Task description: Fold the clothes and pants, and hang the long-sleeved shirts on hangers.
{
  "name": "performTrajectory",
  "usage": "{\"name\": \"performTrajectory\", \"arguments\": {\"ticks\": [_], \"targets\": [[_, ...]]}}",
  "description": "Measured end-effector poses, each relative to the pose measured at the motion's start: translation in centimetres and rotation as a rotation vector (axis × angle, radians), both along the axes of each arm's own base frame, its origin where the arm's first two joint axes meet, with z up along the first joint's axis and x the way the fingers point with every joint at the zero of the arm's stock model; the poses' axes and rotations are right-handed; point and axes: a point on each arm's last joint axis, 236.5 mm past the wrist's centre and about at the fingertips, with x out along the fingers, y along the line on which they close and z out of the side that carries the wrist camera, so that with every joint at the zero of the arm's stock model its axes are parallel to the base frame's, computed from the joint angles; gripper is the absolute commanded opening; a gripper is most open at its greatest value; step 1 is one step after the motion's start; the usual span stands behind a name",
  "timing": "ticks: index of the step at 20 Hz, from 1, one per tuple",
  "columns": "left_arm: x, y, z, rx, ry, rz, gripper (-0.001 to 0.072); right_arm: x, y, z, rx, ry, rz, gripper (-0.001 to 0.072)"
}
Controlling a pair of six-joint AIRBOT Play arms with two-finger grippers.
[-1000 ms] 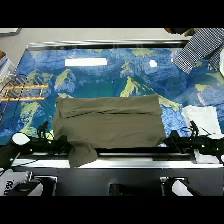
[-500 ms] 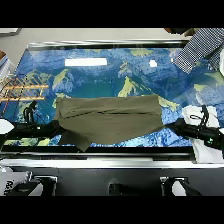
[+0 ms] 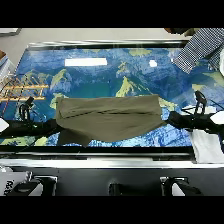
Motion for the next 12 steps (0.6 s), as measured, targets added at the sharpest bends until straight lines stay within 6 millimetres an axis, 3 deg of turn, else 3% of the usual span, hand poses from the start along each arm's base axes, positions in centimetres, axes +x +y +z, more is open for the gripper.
{"name": "performTrajectory", "arguments": {"ticks": [8, 12], "targets": [[-5.6, 3.3, 1.3, 0.165, 0.062, 0.037, 0.0015, -7.1, -0.9, 1.3, -0.113, 0.169, 0.051, 0.0033], [-6.8, 3.6, 1.1, 0.191, 0.088, 0.007, 0.0015, -8.7, -1.6, 1.6, -0.163, 0.195, 0.070, 0.0033]]}}
